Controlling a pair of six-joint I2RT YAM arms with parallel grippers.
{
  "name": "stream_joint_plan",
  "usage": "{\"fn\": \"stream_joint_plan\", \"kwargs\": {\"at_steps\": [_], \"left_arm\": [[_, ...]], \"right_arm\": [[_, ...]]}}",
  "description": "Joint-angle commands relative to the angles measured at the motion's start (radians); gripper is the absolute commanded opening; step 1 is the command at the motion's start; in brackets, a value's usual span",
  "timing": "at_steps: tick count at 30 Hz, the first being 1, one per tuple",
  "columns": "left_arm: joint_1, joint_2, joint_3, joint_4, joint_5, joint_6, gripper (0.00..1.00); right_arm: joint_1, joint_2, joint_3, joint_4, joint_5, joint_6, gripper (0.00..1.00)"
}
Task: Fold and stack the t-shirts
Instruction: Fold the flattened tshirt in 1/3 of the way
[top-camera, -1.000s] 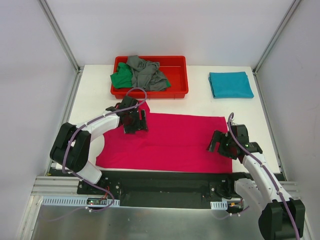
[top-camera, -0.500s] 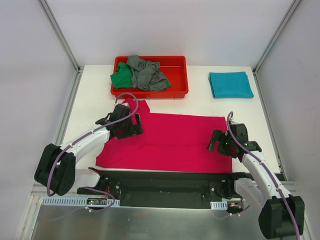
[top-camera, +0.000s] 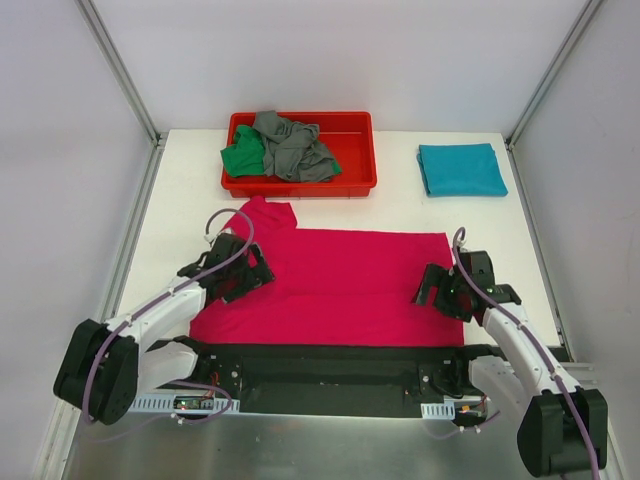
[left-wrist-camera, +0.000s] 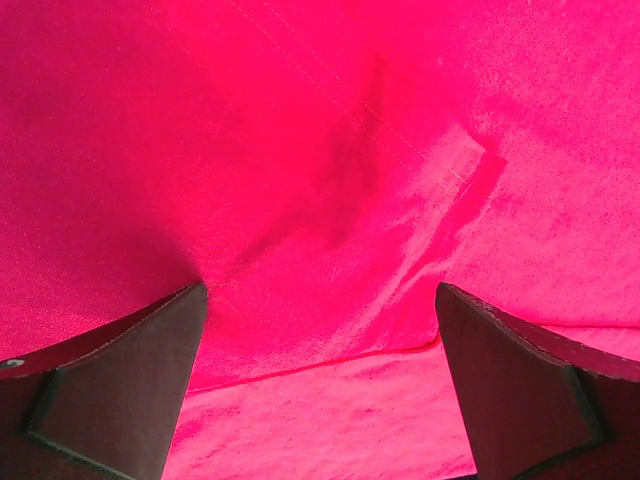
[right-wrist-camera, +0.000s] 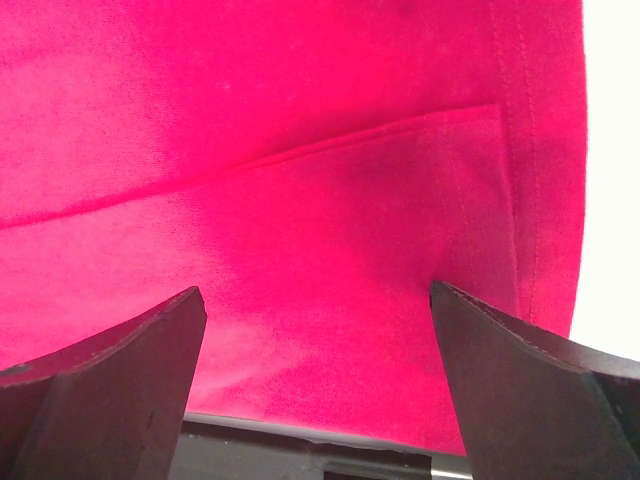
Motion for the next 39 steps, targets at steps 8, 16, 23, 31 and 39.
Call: {"fn": "stream_joint_plan", "kwargs": {"at_steps": [8,16,23,31,39], "left_arm": [[0.013,-0.097,-0.065,-0.242,-0.092,-0.042,0.99],[0.013,-0.023,0.041,-0.239,-0.143,-0.016,0.99],[0.013,0.054,0.117,-0.225,-0.148,0.004,0.99],[0.015,0.179,0.185,-0.173,-0.131,0.032,0.99],[0.022,0.258,0.251,-0.155,-0.109,0.053,0.99]], "right_arm": [[0.004,-0.059,-0.029,-0.056,-0.018,0.081,0.96],[0.004,-0.092,-0.049,-0.101,0.051,0.173,0.96],[0.004,-0.161,-0.071,-0.164,0.134,0.278,0.96],[0.004,-0.161,-0.074,-0.144,0.193,0.297,0.96],[0.001,-0.076,-0.029,-0.116,0.258,0.276,0.96]]}}
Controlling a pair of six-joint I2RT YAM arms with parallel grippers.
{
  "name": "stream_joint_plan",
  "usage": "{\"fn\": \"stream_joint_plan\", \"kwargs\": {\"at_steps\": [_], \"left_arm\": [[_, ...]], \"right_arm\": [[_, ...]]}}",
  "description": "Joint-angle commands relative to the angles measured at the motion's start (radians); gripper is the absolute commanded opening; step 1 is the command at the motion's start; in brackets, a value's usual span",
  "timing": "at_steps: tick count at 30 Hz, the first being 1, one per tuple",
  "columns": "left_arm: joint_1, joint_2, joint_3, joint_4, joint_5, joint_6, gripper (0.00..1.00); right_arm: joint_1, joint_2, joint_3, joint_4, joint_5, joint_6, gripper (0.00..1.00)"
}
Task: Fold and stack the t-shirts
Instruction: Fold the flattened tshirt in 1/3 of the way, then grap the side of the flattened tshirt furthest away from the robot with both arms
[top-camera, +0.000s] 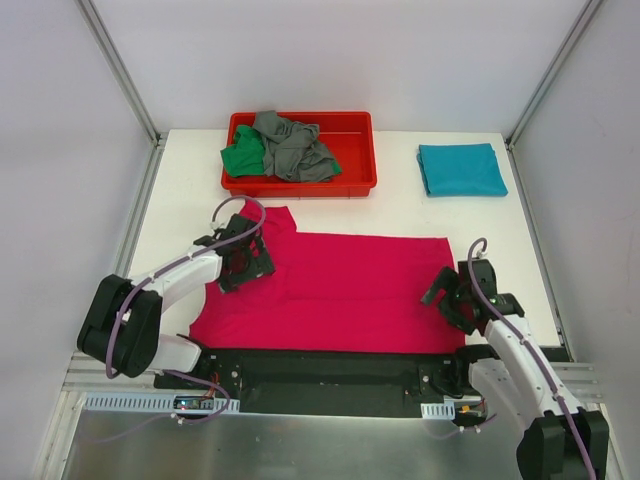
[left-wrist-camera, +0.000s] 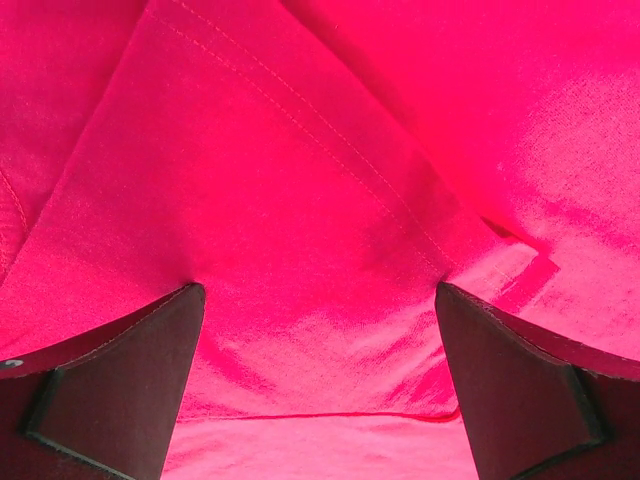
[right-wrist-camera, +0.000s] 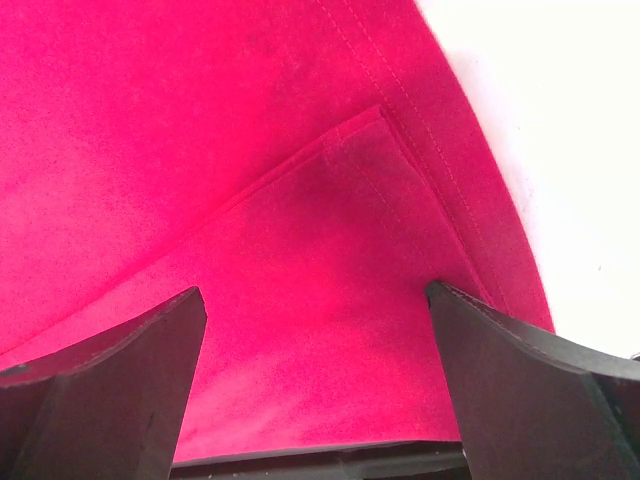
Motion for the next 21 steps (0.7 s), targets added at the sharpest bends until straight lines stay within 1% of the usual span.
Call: {"fn": "stream_joint_plan", "kwargs": {"at_steps": [1,5,10,11,12,15,16,17,18,19,21], "left_arm": [[0.019,0.032,0.057,0.015,0.010,0.039,0.99],[0.022,-0.007,0.055,0.008,0.080,0.042,0.99],[0.022,-0.133,0.113,-0.025,0.041,0.084,0.99],[0.022,-0.136,0.139,-0.025,0.020,0.091,0.99],[0.023,-0.126,0.171,-0.025,-0.015,0.105,0.99],[0.028,-0.022,0.277,-0.021,-0.095,0.139,0.99],[0.042,0.030,0.323,-0.023,-0.091,0.150,0.99],[0.052,0.075,0.368,-0.021,-0.057,0.159,0.96],[0.062,0.125,0.403,-0.020,-0.052,0.162,0.95],[0.068,0.168,0.443,-0.020,-0.054,0.162,0.91],[0.089,0.266,0.527,-0.015,-0.057,0.162,0.79]], "right_arm": [[-0.001,0.051,0.021,-0.020,0.093,-0.016,0.96],[0.000,0.033,0.040,-0.003,0.033,-0.043,0.96],[0.000,-0.046,0.106,0.011,-0.004,-0.155,0.96],[0.000,-0.055,0.116,0.035,-0.004,-0.179,0.96],[0.000,-0.064,0.122,0.058,-0.043,-0.204,0.96],[-0.001,-0.058,0.126,0.126,-0.059,-0.232,0.96],[0.000,-0.052,0.126,0.142,-0.067,-0.236,0.96],[0.000,-0.046,0.126,0.164,-0.082,-0.239,0.96],[0.000,-0.040,0.125,0.176,-0.090,-0.243,0.96],[-0.001,-0.030,0.125,0.189,-0.096,-0.243,0.96],[0.000,-0.018,0.119,0.212,-0.111,-0.249,0.96]]}}
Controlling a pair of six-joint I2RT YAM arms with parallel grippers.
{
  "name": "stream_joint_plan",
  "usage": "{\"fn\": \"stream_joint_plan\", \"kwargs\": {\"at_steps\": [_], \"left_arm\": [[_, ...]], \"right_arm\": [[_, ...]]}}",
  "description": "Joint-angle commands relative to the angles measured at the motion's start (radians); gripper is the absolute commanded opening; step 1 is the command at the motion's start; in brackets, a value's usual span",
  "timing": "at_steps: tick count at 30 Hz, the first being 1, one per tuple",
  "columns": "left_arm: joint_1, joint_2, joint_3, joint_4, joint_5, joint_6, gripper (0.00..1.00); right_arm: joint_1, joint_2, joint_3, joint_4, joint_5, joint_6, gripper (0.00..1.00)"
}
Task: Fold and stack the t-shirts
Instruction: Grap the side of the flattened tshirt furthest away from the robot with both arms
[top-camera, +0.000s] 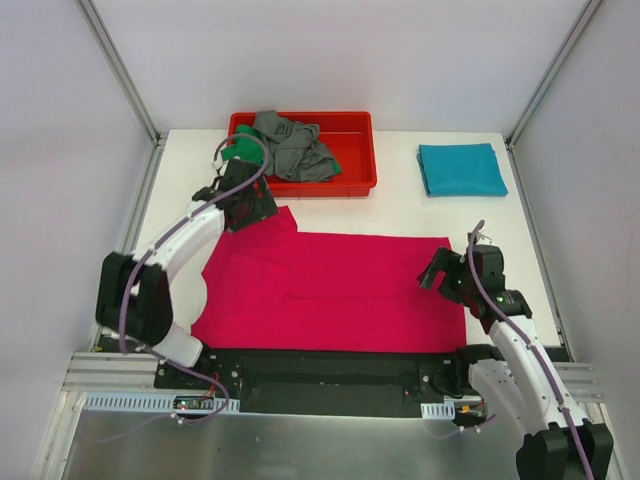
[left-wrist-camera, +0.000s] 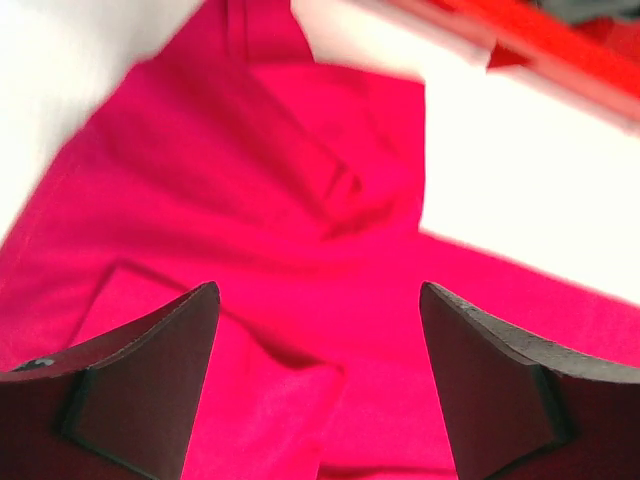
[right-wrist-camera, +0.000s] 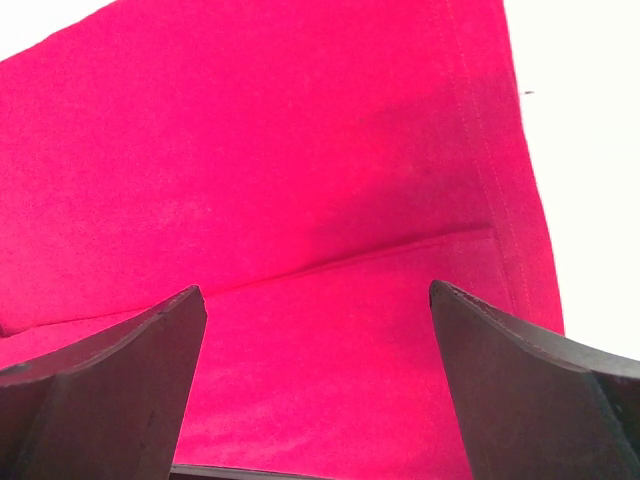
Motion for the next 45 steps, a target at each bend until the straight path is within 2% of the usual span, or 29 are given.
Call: {"fn": "stream_joint_plan", "kwargs": {"at_steps": [1,5,9,16,19,22,25,28,36,40,45], "left_arm": [[0.047,0.193,0.156,-0.004,-0.023,0.044,0.75],[0.070,0.342,0.255,0.019,-0.005,0.045,0.63],[0.088,0.454,0.342,0.022,-0.023,0.039,0.56],[0.093,0.532,0.375,0.020,-0.063,0.019,0.50],[0.093,0.555,0.384,0.022,-0.059,0.016,0.39],[0.093,0.575,0.404,0.022,-0.055,0.016,0.33],[0.093,0.584,0.427,0.022,-0.036,0.028,0.20],[0.093,0.574,0.425,0.022,-0.039,0.033,0.00],[0.071,0.492,0.352,0.025,-0.010,0.033,0.00],[0.053,0.428,0.270,0.028,-0.009,0.022,0.00],[0.042,0.339,0.175,0.046,-0.034,0.018,0.00]], "right_arm": [[-0.001,0.029,0.022,0.093,-0.058,-0.048,0.96],[-0.001,0.033,0.018,0.096,-0.048,-0.068,0.96],[-0.001,0.029,0.012,0.108,-0.048,-0.074,0.96],[-0.001,0.027,0.010,0.108,-0.039,-0.085,0.96],[-0.001,0.033,0.010,0.111,-0.036,-0.085,0.96],[-0.001,0.047,0.007,0.118,-0.038,-0.088,0.96],[0.001,0.063,0.010,0.121,-0.042,-0.085,0.96],[-0.001,0.072,0.010,0.127,-0.032,-0.082,0.96],[-0.001,0.180,0.077,0.141,0.004,-0.053,0.96],[-0.004,0.306,0.160,0.133,0.180,-0.013,0.96],[-0.007,0.512,0.326,0.110,0.260,-0.033,0.96]]}}
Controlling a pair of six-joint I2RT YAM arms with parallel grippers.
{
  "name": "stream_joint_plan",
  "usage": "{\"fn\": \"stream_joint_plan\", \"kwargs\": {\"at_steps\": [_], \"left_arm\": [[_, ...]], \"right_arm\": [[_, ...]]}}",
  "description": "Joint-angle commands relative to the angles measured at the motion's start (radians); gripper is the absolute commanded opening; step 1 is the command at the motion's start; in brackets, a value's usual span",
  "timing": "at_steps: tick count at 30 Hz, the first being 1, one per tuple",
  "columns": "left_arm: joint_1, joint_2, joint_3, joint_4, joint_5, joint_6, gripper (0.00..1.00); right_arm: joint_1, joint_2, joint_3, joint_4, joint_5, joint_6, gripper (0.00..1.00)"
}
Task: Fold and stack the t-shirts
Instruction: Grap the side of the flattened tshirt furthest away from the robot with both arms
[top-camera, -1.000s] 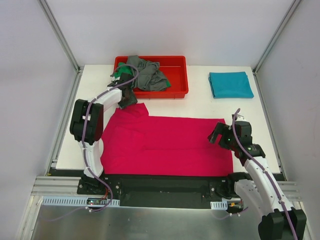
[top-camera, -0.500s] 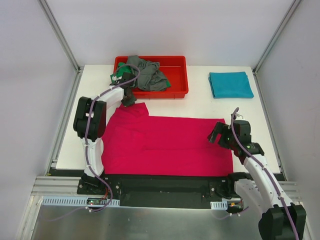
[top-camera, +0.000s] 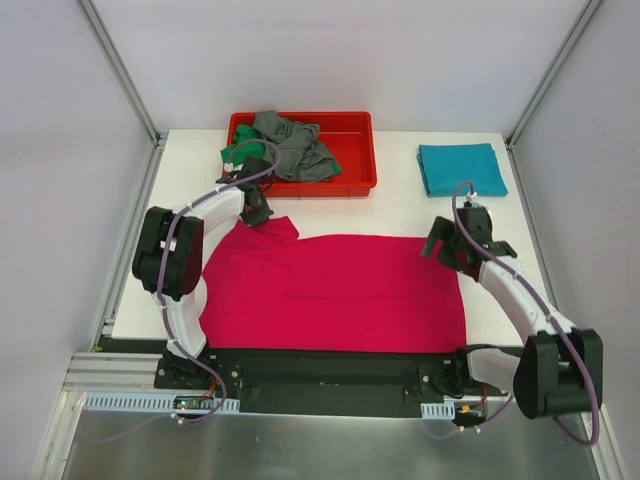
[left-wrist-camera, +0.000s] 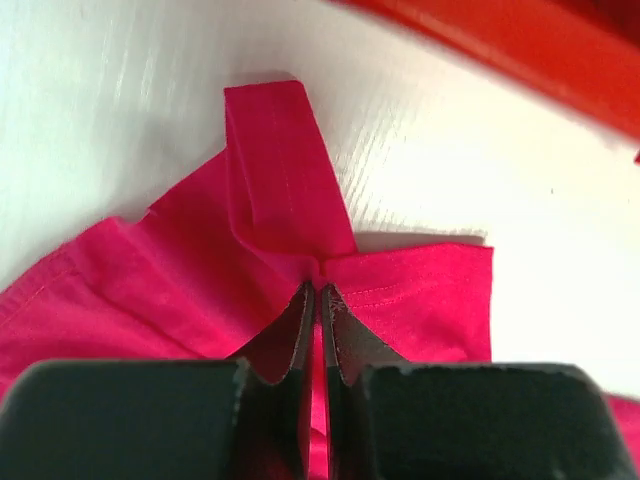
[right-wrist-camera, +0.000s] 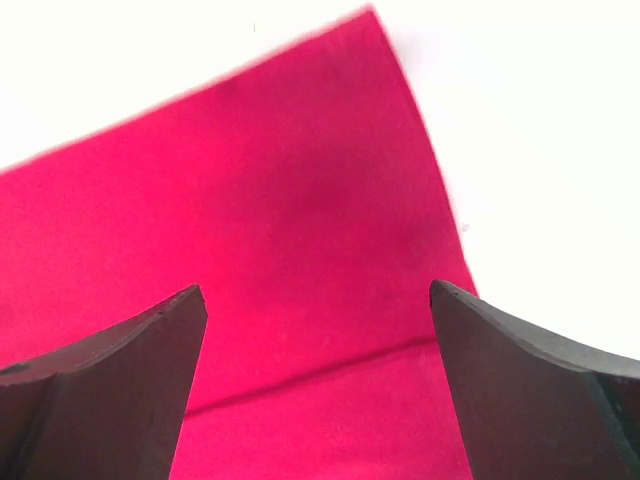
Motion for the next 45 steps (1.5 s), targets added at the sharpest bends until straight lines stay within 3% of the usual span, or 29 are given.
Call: {"fn": "stream_joint_plan", "kwargs": {"at_steps": [1,6,15,23,27,38,45], "left_arm": [[-0.013,-0.121,-0.063,0.017,-0.011,-0.008,0.00],[-0.022,-0.152,-0.077,0.025,-0.020,0.001,0.00],[-0.024,-0.141,-0.049,0.025,-0.043,0.024,0.00],[-0.024,-0.040,0.057,0.023,-0.021,0.069,0.00],[-0.024,-0.003,0.090,0.023,-0.021,0.083,0.00],[-0.022,0.038,0.126,0.015,-0.032,0.098,0.00],[-0.022,0.052,0.138,0.011,-0.032,0.100,0.00]], "right_arm": [[-0.008,0.153,0.167,0.020,0.131,-0.009,0.96],[-0.022,0.356,0.315,-0.001,0.171,-0.040,0.99],[-0.089,0.578,0.474,-0.032,0.147,-0.086,0.82],[-0.105,0.695,0.559,-0.041,0.121,-0.103,0.68],[-0.108,0.726,0.568,-0.047,0.092,-0.094,0.56],[-0.109,0.741,0.546,-0.097,0.061,-0.062,0.42],[-0.111,0.747,0.540,-0.109,0.064,-0.052,0.40]]}}
